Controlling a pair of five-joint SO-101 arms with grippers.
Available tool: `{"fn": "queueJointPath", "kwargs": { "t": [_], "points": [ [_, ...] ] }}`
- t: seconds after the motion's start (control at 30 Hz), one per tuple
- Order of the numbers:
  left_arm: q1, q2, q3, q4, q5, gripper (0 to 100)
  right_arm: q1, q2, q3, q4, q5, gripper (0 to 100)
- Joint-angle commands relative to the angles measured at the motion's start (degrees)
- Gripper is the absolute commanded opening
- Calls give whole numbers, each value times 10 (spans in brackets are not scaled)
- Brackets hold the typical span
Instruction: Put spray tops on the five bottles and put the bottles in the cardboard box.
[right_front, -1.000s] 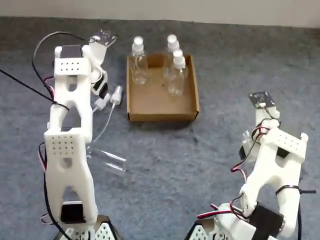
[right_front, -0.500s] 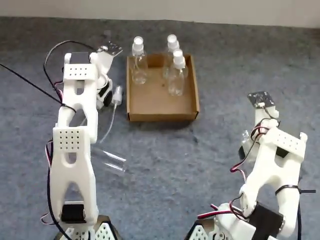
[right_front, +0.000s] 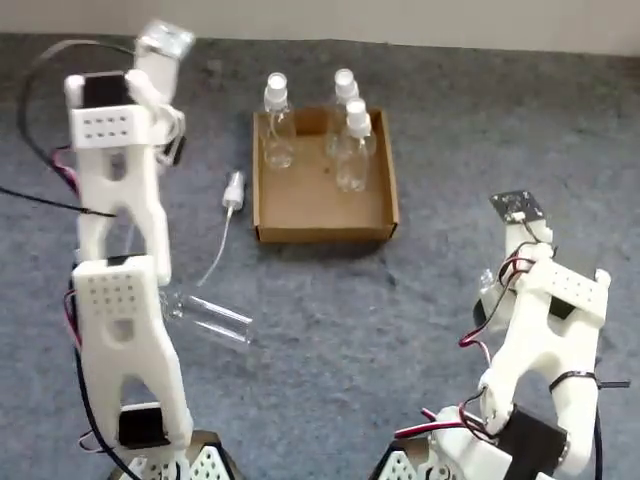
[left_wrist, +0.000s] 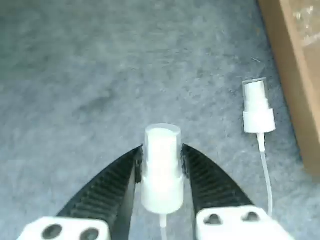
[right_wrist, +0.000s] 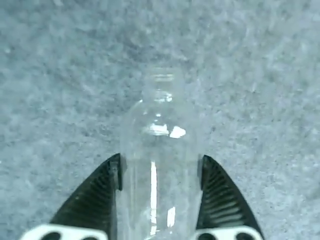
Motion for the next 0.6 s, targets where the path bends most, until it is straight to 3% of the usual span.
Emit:
{"fn": "queueJointPath", "kwargs": {
  "t": [0.0,0.17,0.33,0.57],
  "points": [
    [-6,-175,175,7,22,3,-3,-25,-5,-3,4,134],
    [25,-436,507,-2,3,3,-3,-25,-7,19,3,180],
    [54,-696,801,-106,5,3,-4,-25,-10,61,3,220],
    [143,-935,1041,-137,53,3,-7,-25,-10,64,2,232]
  ]
}}
